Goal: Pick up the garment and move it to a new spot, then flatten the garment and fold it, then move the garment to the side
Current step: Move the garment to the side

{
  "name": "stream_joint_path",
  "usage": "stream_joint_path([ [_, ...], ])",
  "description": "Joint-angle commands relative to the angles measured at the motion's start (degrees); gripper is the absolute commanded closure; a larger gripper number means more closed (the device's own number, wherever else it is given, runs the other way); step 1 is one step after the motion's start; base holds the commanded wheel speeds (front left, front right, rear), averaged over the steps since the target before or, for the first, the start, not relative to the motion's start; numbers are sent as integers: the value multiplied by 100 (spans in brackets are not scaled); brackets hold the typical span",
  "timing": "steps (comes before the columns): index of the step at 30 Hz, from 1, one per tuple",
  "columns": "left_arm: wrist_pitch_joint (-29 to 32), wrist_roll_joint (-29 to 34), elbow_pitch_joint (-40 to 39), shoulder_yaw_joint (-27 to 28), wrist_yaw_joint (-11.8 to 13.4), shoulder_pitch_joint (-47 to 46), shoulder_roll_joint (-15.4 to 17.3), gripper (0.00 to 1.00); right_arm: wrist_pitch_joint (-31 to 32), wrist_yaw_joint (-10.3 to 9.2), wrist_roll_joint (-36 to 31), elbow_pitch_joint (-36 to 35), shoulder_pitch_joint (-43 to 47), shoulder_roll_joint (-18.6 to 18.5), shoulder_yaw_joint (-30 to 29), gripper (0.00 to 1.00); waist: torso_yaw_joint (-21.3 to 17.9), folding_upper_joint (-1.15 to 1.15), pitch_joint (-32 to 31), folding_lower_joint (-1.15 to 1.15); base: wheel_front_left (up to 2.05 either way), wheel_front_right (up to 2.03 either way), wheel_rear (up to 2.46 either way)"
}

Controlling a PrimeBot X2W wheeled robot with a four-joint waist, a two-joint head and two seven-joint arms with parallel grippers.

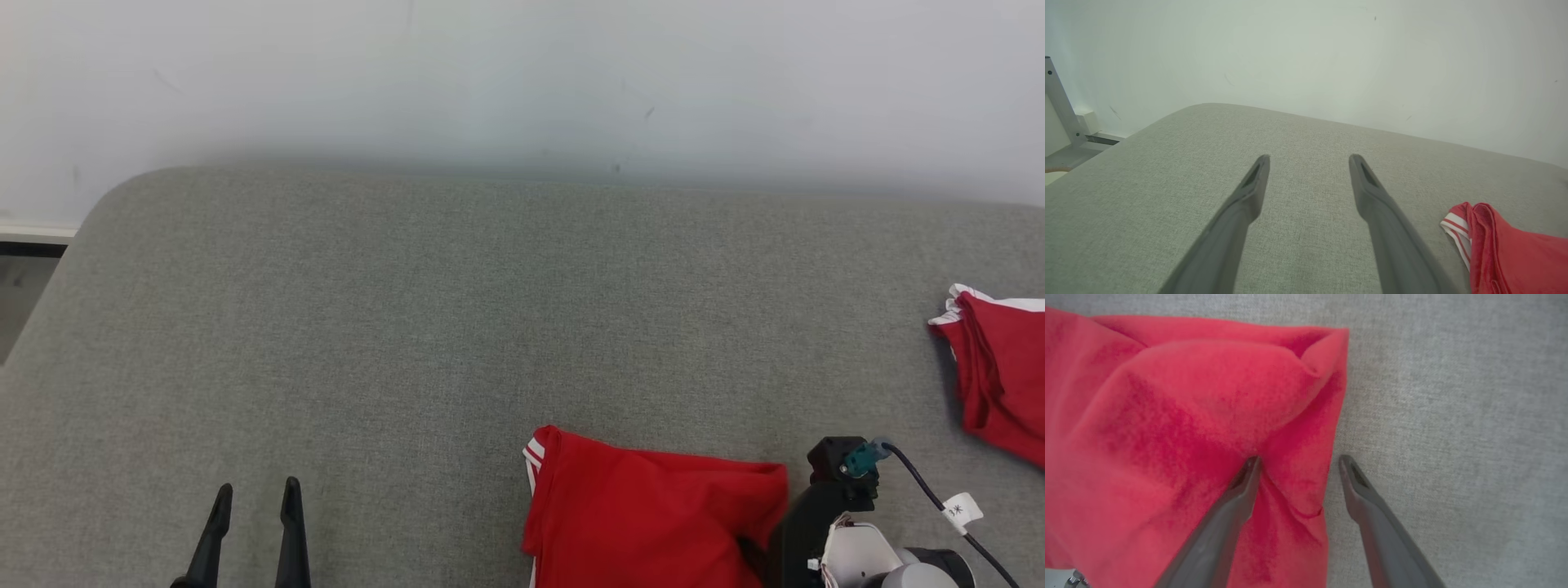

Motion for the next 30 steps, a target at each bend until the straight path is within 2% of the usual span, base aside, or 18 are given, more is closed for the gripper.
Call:
stream_joint_path([
  [1, -14, 8, 18, 14, -23, -54, -12, 0, -85, -12, -16, 128, -19, 17, 81, 60, 37, 0, 4, 0, 0, 0, 0],
  [2, -14, 10, 22, 12, -25, -52, -13, 0, -143, -12, -53, 157, -57, 20, 147, 88, 45, 0, -2, 0, 0, 0, 0],
  [3, -14, 10, 24, 16, -27, -47, -12, 0, -217, -12, -86, 158, -106, 22, 201, 100, 51, 0, -8, 0, 0, 0, 0],
  [11, -13, -86, -120, -50, -37, -93, -16, 0, -516, -12, -258, 198, -843, 2, 115, 100, -43, 0, 52, 0, 0, 0, 0],
  [22, -13, -49, -366, -248, -32, -475, -15, 0, 211, -13, -330, 744, -2622, -402, -336, 100, -292, 0, 506, 0, 0, 0, 0],
  [30, -14, -91, -406, -356, -28, -622, -15, 0, 770, -13, -671, 337, -3134, -880, -1237, 100, -492, 0, 803, 0, 0, 0, 0],
])
